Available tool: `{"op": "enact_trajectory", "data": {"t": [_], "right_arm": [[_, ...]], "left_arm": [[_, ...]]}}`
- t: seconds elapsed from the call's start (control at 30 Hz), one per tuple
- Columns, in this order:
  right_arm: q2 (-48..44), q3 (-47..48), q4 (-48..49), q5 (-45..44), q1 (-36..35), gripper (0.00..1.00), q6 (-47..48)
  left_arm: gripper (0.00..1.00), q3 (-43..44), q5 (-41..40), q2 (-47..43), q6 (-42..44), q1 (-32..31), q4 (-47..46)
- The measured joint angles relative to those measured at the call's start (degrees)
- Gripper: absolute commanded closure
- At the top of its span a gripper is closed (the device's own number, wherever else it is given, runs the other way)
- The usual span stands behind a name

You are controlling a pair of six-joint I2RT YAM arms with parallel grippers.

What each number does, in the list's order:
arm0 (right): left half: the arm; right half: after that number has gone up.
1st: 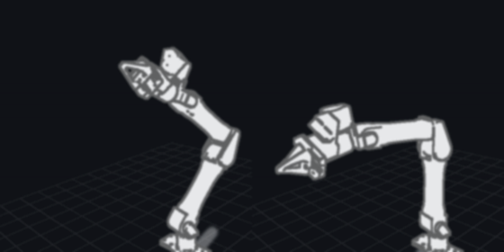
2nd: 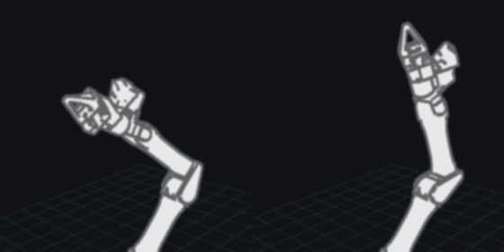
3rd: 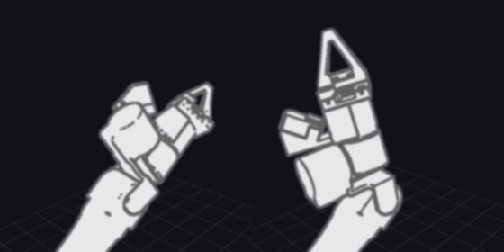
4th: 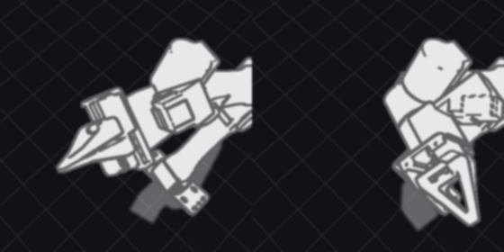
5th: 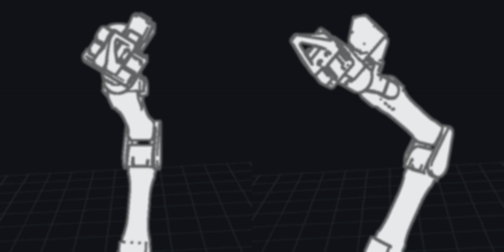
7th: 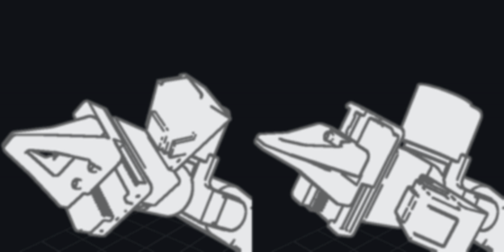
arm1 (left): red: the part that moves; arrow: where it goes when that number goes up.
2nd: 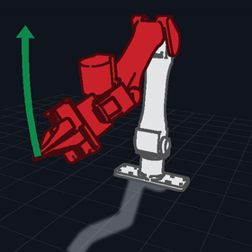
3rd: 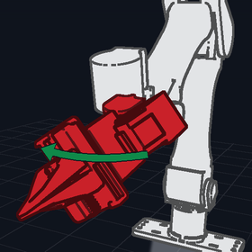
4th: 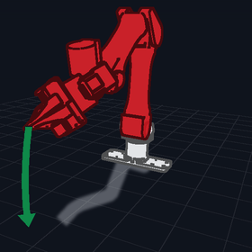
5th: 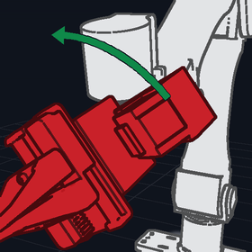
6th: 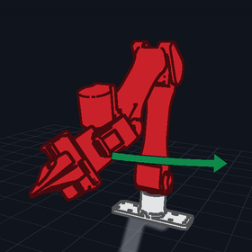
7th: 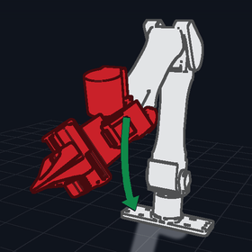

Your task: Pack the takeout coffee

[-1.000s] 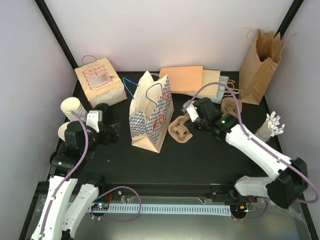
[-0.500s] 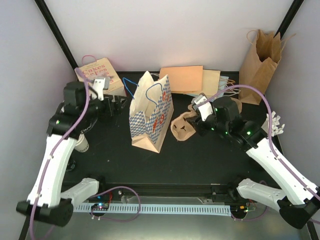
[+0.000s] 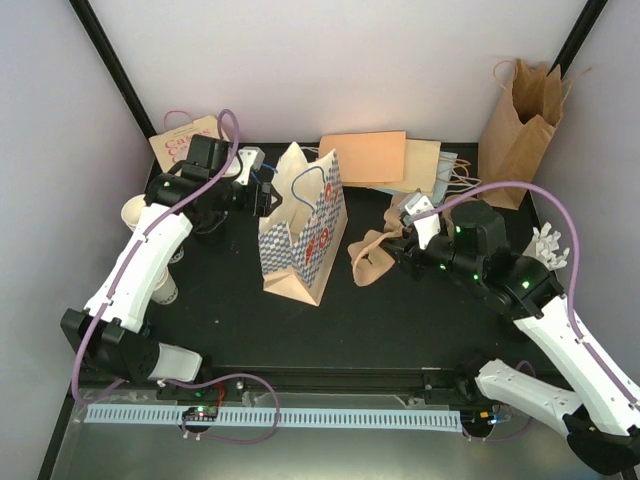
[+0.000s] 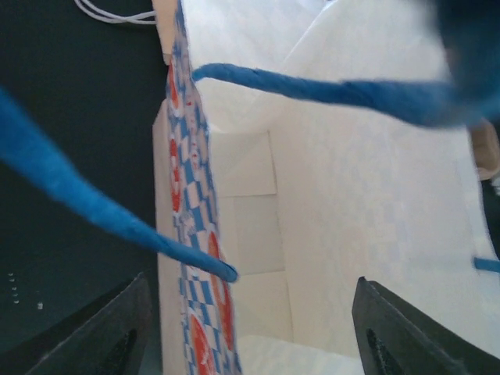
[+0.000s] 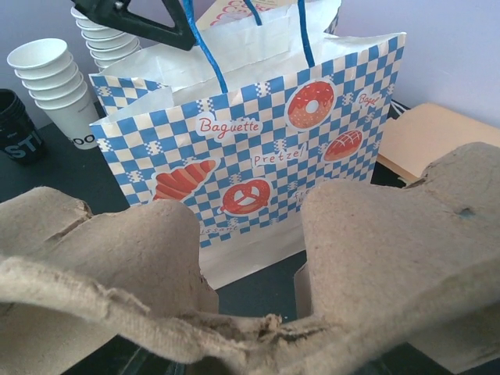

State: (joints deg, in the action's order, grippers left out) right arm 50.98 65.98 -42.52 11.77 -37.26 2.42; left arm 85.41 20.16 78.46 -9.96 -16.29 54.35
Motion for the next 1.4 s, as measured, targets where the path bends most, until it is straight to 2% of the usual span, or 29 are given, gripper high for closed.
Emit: {"op": "enact_trajectory", "data": {"t": [0.17, 0.23, 0.33, 0.4, 0.67, 0.9, 1.13, 1.4], "right_arm": [[-0.52, 0.0, 0.09, 1.03, 0.0, 0.56, -0.61], [-0.83, 0.02, 0.24, 1.7, 0.0, 0.56, -1.07], [-0.96, 0.13, 0.79, 2.71, 0.0, 0.57, -1.68], [-0.96, 0.15, 1.4, 3.45, 0.0, 0.57, -2.34], [-0.92, 0.9, 3.45, 5.2, 0.0, 0.58, -4.13], [-0.92, 3.1, 3.67, 5.16, 0.0, 0.6, -5.2], [-0.96, 6.05, 3.48, 4.87, 0.0, 0.6, -6.84], [0.0, 10.36, 4.17, 7.58, 0.0, 0.6, -10.6]], "left_arm": [[0.53, 0.83, -4.15, 2.32, 0.35, -0.44, 0.5], [0.64, 1.22, -5.4, 3.56, 0.72, -0.44, 0.79], [0.87, 2.78, -6.12, 5.57, 1.33, -0.55, 1.6], [0.97, 4.7, -6.71, 6.97, 2.23, -0.85, 2.64], [0.98, 6.78, -9.09, 6.62, 5.92, -3.72, 3.5], [0.98, 6.43, -10.47, -0.15, 9.22, -5.9, 2.69], [0.98, 0.46, -14.34, -8.7, 12.48, -11.06, -0.52], [0.98, -4.04, -19.17, -11.69, 15.69, -17.81, -3.5]]}}
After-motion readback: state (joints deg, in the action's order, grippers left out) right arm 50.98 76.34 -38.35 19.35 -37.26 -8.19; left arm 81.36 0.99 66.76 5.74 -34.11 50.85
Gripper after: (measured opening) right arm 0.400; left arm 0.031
